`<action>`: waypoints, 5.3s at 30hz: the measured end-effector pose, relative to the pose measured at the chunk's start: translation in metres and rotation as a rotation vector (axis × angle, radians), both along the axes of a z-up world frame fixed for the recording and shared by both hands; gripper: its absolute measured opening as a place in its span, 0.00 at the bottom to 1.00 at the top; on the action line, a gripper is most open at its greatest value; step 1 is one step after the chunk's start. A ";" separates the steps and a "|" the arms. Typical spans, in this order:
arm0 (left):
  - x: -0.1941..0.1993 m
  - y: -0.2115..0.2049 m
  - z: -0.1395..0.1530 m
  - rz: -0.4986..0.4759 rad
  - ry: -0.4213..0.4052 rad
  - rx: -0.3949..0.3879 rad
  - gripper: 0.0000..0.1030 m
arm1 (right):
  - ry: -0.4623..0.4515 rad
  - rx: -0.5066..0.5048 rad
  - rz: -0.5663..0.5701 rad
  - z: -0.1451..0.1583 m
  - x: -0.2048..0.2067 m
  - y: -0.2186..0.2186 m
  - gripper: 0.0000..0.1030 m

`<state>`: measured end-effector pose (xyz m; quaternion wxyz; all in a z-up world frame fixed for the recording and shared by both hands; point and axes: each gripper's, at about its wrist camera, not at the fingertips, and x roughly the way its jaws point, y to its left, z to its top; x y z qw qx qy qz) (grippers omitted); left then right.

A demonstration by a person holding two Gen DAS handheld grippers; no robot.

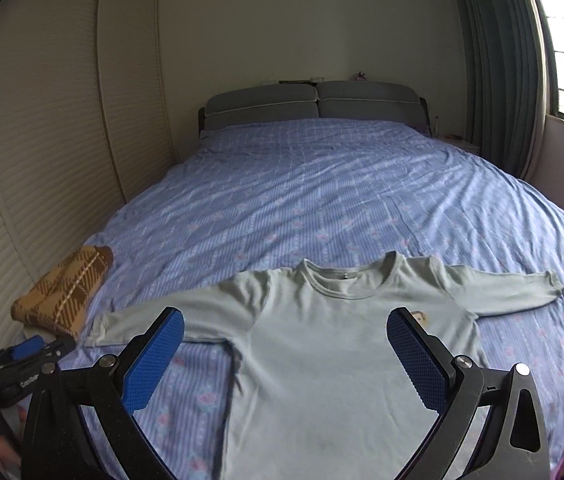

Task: Fold small clothes
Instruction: 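Move the left tool to the sleeve cuff and close on it, then carry the held sleeve across the shirt body with the left tool, then lay the sleeve on the shirt and open the left tool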

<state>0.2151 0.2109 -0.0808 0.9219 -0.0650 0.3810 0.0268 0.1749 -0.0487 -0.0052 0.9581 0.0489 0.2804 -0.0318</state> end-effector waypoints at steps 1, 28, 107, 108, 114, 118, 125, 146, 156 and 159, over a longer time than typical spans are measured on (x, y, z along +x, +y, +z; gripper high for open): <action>0.010 0.007 -0.008 -0.005 0.014 -0.009 0.52 | 0.006 -0.005 0.006 -0.004 0.007 0.009 1.00; 0.106 0.062 -0.092 0.001 0.148 0.043 0.21 | 0.087 -0.058 0.050 -0.056 0.077 0.078 1.00; 0.107 -0.432 -0.052 -0.690 0.144 0.063 0.07 | 0.109 0.094 -0.426 -0.050 -0.046 -0.299 1.00; 0.107 -0.432 -0.053 -0.690 0.143 0.062 0.07 | 0.111 0.092 -0.426 -0.051 -0.046 -0.299 1.00; 0.110 -0.440 -0.049 -0.693 0.134 0.035 0.07 | 0.117 0.090 -0.426 -0.053 -0.045 -0.299 1.00; 0.113 -0.450 -0.049 -0.701 0.135 0.057 0.07 | 0.114 0.085 -0.430 -0.051 -0.045 -0.300 1.00; 0.109 -0.436 -0.049 -0.654 0.105 0.096 0.41 | 0.122 0.089 -0.434 -0.052 -0.046 -0.301 1.00; 0.099 -0.236 -0.062 -0.314 0.116 0.080 0.64 | 0.146 -0.067 -0.298 -0.074 0.015 -0.234 1.00; 0.100 -0.197 -0.088 -0.257 0.145 0.050 0.67 | 0.202 -0.187 -0.267 -0.108 0.084 -0.211 1.00; 0.100 -0.196 -0.089 -0.252 0.136 0.054 0.67 | 0.255 -0.219 -0.270 -0.124 0.097 -0.211 1.00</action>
